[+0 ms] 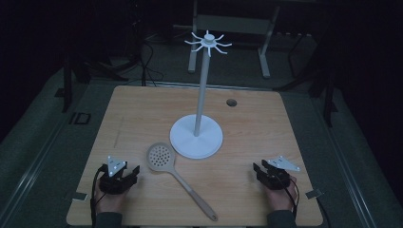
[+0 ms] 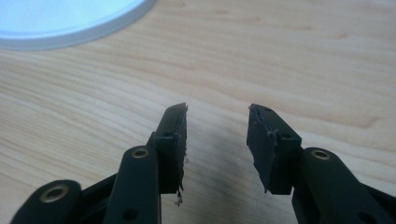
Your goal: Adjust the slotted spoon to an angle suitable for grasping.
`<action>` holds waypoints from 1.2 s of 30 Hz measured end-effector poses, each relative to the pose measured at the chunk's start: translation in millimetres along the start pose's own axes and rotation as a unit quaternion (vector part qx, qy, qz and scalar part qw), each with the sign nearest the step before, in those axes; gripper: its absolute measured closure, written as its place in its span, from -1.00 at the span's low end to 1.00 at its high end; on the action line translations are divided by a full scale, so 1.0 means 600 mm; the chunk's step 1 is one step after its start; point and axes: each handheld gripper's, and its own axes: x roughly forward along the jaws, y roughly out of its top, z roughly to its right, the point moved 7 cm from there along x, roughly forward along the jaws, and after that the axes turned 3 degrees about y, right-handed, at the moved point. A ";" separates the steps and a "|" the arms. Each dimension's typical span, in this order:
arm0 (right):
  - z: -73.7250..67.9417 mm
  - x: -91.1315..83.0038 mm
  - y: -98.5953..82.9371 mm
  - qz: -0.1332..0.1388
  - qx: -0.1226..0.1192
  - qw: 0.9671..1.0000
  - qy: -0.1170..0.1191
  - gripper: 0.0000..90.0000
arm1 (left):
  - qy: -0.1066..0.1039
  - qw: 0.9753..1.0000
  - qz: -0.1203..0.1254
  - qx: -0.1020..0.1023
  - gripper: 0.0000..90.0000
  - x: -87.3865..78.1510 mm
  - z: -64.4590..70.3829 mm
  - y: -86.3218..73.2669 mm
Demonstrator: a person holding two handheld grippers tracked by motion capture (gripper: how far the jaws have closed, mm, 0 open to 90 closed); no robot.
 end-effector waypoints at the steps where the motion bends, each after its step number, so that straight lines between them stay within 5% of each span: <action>1: -0.001 -0.002 0.001 0.002 0.002 1.000 0.001 0.30 | -0.001 1.000 0.000 0.003 0.08 0.000 0.001 0.000; 12: -0.026 -0.010 0.007 0.006 -0.008 1.000 0.011 0.49 | -0.007 1.000 -0.001 0.016 0.09 0.000 0.008 0.000; 13: -0.040 -0.011 0.005 -0.001 -0.009 1.000 0.023 0.72 | -0.007 1.000 -0.002 0.015 0.09 0.001 0.008 0.000; 16: -0.054 -0.013 0.006 -0.002 -0.007 0.999 0.043 0.90 | -0.007 1.000 -0.003 0.017 0.09 0.001 0.009 0.000; 24: -0.104 -0.018 0.013 0.002 -0.016 0.995 0.099 0.99 | -0.008 1.000 -0.002 0.019 0.09 0.001 0.010 0.000; 31: -0.209 -0.015 0.017 -0.002 -0.053 0.983 0.176 0.99 | -0.010 1.000 -0.003 0.021 0.09 0.001 0.013 0.001; 33: -0.219 -0.014 0.017 -0.003 -0.060 0.981 0.183 0.99 | -0.010 1.000 -0.004 0.022 0.10 0.001 0.013 0.001; 36: -0.271 -0.011 0.016 -0.009 -0.072 0.972 0.223 0.99 | -0.011 1.000 -0.004 0.022 0.10 0.001 0.014 0.000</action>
